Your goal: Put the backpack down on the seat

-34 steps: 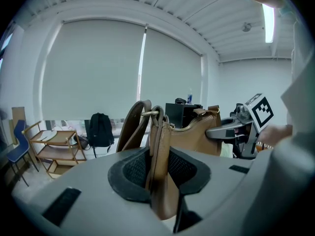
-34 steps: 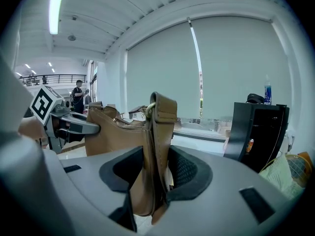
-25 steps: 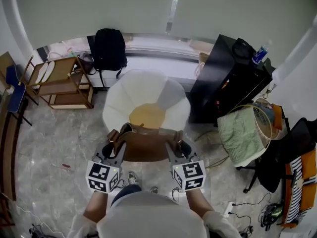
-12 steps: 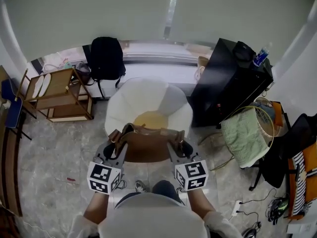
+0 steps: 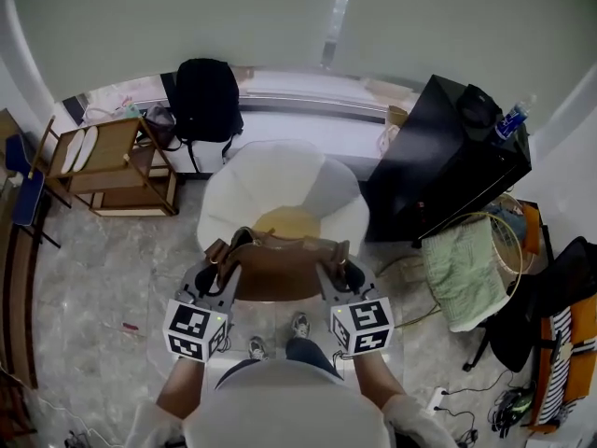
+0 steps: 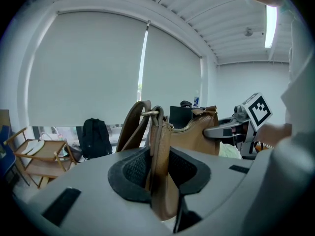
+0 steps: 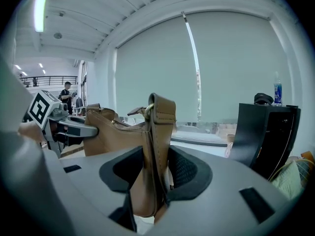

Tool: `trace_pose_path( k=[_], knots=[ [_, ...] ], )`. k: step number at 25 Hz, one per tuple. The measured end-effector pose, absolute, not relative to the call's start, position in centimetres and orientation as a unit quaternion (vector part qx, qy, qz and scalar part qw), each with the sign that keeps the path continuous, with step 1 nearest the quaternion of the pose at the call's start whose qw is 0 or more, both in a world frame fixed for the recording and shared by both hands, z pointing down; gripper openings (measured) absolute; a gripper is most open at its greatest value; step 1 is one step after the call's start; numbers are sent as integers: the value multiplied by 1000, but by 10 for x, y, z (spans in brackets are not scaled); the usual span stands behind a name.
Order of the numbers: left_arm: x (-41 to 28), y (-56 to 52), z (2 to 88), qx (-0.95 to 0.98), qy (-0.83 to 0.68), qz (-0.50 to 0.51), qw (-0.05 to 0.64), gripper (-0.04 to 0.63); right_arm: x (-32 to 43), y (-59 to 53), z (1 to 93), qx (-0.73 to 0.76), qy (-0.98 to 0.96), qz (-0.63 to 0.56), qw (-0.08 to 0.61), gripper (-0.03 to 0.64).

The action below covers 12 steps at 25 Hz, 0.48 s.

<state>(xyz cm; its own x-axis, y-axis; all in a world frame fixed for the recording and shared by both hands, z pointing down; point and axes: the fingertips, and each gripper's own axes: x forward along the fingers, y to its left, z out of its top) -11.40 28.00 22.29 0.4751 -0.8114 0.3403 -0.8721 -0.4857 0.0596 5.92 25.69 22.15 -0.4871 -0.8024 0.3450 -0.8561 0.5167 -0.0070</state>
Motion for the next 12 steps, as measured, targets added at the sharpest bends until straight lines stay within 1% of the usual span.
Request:
trace_pose_path(
  k=[12],
  knots=[
    [-68, 215, 235, 817, -544, 129, 141, 109, 104, 173, 230, 427, -885, 92, 159, 176]
  ],
)
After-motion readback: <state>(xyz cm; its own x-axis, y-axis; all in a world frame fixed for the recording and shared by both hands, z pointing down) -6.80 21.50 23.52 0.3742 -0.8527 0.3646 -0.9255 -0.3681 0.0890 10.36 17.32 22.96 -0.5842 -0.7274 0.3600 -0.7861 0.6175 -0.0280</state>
